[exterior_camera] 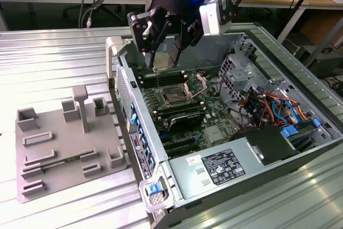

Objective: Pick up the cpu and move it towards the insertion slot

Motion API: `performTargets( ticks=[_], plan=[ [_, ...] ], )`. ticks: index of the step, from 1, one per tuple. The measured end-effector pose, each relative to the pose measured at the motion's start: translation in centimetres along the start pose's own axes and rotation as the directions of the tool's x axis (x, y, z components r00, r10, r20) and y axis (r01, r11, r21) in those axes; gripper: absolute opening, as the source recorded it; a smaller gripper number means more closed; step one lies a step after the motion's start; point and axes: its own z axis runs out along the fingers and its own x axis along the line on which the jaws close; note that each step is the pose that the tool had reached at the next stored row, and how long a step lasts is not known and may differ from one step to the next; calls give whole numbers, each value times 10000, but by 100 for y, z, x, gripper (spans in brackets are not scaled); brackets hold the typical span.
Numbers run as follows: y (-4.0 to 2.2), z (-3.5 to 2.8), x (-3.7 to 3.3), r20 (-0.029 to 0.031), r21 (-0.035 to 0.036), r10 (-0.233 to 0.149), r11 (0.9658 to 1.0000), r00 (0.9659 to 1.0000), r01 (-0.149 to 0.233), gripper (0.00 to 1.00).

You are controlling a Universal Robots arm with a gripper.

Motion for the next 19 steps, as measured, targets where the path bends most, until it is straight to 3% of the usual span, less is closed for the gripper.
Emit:
performTargets(
  ticks=[19],
  plan=[
    [-9,0,-141,0,0,0,10000,10000,0,55]
  ],
)
